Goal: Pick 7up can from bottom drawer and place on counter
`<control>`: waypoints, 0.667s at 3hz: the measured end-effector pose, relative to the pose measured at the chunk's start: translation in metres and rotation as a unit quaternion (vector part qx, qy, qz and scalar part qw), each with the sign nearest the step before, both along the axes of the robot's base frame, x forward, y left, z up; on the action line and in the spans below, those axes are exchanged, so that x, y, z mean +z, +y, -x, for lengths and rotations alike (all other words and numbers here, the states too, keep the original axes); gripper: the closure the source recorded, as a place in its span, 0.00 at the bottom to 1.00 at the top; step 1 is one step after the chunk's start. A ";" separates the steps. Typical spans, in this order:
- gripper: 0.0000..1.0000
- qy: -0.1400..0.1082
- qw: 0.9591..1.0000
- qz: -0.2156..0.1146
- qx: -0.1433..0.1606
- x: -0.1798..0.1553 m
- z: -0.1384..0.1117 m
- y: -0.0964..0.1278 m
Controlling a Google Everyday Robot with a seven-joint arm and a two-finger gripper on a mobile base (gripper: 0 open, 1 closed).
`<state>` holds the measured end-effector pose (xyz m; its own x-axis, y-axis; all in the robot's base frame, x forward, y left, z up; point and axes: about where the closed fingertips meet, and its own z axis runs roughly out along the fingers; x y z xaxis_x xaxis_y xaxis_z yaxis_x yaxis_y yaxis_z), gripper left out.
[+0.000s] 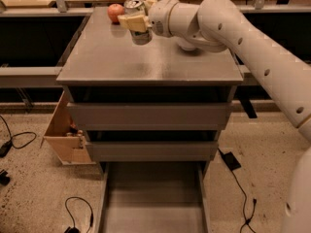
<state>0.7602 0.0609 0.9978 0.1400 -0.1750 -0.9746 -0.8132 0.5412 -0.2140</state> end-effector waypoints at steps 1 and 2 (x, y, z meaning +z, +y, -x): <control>1.00 0.001 0.998 -0.060 -0.024 -0.019 -0.048 -0.019; 1.00 0.029 0.996 -0.072 -0.052 -0.060 -0.088 -0.022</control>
Offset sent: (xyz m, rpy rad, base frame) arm 0.1364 -0.0422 -0.1105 0.1617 0.1401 -0.1959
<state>0.8478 0.0385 0.9378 0.0704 -0.0426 -0.9966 -0.7602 0.6446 -0.0812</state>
